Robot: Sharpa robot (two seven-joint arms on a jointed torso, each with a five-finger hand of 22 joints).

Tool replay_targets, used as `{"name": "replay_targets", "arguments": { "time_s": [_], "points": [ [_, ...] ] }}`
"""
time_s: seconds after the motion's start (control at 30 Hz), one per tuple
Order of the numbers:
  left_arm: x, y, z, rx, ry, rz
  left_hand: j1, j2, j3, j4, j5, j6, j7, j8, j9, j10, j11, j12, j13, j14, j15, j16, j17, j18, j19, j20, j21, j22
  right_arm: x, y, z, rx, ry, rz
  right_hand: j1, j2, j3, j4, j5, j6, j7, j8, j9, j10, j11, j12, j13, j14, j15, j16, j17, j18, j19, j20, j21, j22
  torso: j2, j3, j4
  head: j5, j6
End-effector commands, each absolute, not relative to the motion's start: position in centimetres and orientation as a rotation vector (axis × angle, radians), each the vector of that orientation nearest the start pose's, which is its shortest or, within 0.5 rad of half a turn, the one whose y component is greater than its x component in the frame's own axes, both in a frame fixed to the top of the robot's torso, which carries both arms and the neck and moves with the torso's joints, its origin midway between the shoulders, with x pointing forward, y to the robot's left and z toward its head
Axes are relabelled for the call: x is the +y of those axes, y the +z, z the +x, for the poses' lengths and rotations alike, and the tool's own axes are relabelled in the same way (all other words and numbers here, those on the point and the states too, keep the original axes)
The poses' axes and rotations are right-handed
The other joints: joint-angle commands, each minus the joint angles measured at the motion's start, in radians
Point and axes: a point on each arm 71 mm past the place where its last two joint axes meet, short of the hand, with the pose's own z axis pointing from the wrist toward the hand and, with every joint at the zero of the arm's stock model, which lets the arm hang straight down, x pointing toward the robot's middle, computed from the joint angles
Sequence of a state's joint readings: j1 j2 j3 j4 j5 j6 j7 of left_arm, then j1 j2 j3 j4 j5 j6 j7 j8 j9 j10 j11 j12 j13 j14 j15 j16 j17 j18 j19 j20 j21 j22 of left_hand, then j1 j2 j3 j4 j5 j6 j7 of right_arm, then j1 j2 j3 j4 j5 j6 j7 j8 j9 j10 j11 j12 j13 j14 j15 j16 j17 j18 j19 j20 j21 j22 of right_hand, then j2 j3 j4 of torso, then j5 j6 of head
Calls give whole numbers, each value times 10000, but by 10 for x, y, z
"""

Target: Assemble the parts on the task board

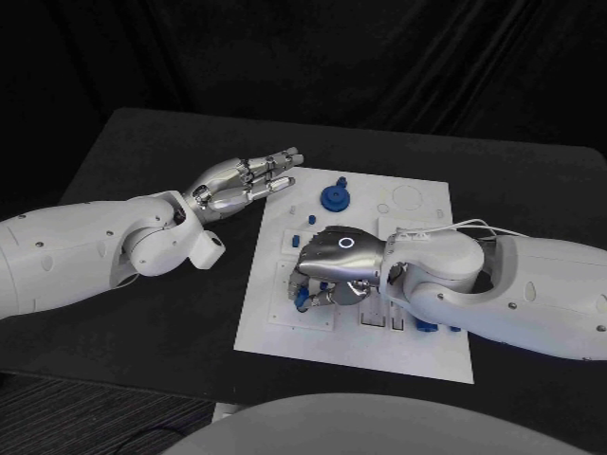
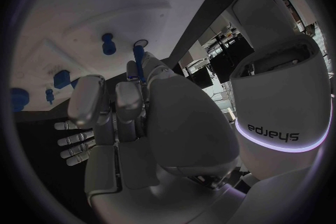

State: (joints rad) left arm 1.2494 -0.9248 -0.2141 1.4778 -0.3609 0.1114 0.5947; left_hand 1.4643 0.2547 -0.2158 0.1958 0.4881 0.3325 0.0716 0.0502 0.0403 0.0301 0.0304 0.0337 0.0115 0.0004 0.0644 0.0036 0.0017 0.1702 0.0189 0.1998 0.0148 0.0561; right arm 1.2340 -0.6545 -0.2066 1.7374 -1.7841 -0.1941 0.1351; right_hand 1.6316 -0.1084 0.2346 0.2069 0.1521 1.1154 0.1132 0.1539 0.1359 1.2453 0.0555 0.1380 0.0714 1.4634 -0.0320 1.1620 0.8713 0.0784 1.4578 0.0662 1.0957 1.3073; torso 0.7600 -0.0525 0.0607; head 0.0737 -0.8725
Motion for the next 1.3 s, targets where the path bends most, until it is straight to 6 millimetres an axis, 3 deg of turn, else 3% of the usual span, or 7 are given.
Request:
{"name": "replay_targets", "arguments": {
  "time_s": [0.03, 0.93, 1.3],
  "points": [
    [235, -204, 460, 16758, -17853, -5503, 89, 3, 36, -22, 51, 88, -4, 60, 13, 13, 61, 42, 16, -4, -43, -36, -17, 114, 20, -83, 4, 1, -46, -208, 373, 15758, 10123, -9845, 31, -51, 44, 5, 8, 57, -28, 4, 9, 211, -129, 23, 5, -18, -56, -31, -13, 88, -42, -2, -35, 1471, 0, -3, -1, 8, -1],
    [235, -206, 463, 16895, -17744, -5554, 99, 16, 46, -25, 42, 140, 12, 75, 20, 12, 74, 41, 16, -4, -35, -36, -17, 113, 8, -84, -4, -32, -50, -211, 373, 16128, 9879, -9903, 3, -82, 121, -29, -2, 127, -28, 2, 34, 171, -116, -9, 15, -142, -42, -197, -234, 168, -205, 7, -526, 1354, 2, -3, 3, -31, -1],
    [236, -206, 463, 16927, -17728, -5571, 97, 24, 48, -22, 40, 151, 15, 79, 21, 12, 76, 43, 16, -4, -12, -36, -17, 112, 11, -81, -3, -24, -50, -210, 374, 16046, 9901, -9843, -67, -145, 188, -45, 22, -41, 35, -133, 7, 54, -54, -56, 23, -224, 6, -247, -294, 194, -300, 37, -738, 1309, 2, -3, 3, -25, -1]
  ]
}}
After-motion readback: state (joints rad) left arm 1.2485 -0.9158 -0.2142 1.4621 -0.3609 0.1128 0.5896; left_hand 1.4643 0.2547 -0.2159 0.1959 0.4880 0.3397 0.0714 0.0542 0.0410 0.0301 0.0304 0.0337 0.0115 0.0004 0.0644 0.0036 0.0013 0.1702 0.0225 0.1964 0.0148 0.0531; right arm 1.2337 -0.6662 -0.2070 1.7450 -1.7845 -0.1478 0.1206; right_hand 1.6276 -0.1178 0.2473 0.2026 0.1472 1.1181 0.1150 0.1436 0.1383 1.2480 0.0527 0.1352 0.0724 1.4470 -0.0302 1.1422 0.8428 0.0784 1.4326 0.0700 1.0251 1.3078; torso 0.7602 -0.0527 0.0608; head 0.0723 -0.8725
